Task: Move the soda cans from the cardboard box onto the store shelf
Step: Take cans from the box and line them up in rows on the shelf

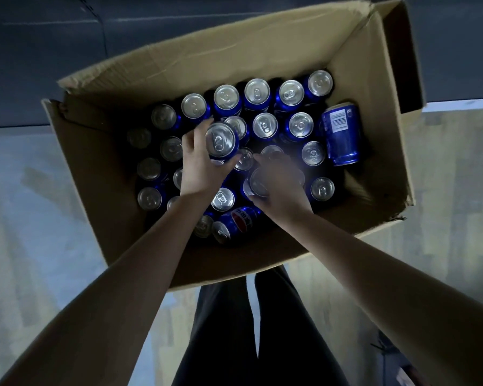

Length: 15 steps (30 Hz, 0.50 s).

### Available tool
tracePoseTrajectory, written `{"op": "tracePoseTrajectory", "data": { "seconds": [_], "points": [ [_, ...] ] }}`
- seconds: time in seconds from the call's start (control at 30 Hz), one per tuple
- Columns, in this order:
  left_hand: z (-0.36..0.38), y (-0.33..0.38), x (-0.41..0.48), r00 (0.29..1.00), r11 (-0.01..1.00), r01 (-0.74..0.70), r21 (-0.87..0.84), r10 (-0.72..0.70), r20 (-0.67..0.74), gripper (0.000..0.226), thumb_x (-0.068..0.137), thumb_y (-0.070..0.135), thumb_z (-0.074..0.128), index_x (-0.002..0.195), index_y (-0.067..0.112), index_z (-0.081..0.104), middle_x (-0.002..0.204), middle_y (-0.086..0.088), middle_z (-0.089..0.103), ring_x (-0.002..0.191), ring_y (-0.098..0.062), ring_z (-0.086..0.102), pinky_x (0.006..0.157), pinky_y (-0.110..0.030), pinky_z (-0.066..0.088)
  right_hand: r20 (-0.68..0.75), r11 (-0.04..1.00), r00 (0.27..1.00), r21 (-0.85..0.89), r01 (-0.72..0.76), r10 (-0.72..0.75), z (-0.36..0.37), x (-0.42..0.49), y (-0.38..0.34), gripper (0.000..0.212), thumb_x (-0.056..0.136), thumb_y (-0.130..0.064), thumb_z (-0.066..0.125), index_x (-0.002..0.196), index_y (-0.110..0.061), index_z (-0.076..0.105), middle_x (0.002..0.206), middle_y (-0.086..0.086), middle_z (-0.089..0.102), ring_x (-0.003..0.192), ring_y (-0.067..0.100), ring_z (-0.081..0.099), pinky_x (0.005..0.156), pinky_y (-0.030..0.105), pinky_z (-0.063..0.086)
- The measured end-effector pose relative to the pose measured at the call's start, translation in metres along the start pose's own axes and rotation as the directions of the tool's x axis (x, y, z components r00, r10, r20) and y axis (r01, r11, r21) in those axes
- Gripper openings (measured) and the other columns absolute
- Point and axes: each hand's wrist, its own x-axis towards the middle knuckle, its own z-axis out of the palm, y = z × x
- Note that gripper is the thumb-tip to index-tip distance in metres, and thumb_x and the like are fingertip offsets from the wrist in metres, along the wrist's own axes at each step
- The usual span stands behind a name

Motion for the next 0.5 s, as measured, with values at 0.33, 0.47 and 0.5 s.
{"op": "tracePoseTrajectory", "data": {
  "seconds": [0.33,0.47,0.5],
  "points": [
    [0.010,0.012,0.005,0.991,0.944,-0.113,0.309,0.083,0.109,0.069,0.077,0.019,0.076,0.134,0.016,0.038,0.144,-0.006,0.030,0.127,-0.032,0.033,0.100,-0.038,0.038,0.064,0.995,0.997,0.098,0.030,-0.037,-0.008,0.004,0.003,0.089,0.077,-0.015,0.071,0.149,-0.025,0.020,0.147,0.001,0.030,0.130,0.019,0.039,0.085,0.020,0.036],
    [0.011,0.012,-0.001,0.978,0.914,-0.159,0.373,0.095,0.183,0.071,0.077,0.010,0.075,0.136,0.017,0.037,0.144,-0.007,0.029,0.130,-0.034,0.030,0.097,-0.041,0.044,-0.079,0.967,0.988,0.231,-0.109,0.130,-0.008,0.003,-0.004,0.085,0.074,-0.025,0.077,0.144,-0.017,0.029,0.138,0.008,0.047,0.122,0.025,0.049,0.092,0.030,0.044],
    [0.008,0.013,-0.002,0.973,0.916,-0.162,0.368,0.087,0.213,0.071,0.077,0.009,0.074,0.137,0.017,0.037,0.144,-0.007,0.030,0.130,-0.034,0.030,0.097,-0.041,0.042,-0.085,0.962,0.984,0.239,-0.132,0.156,-0.010,0.004,-0.006,0.084,0.073,-0.026,0.078,0.141,-0.015,0.031,0.133,0.010,0.051,0.118,0.027,0.052,0.091,0.033,0.047]
  ]
}}
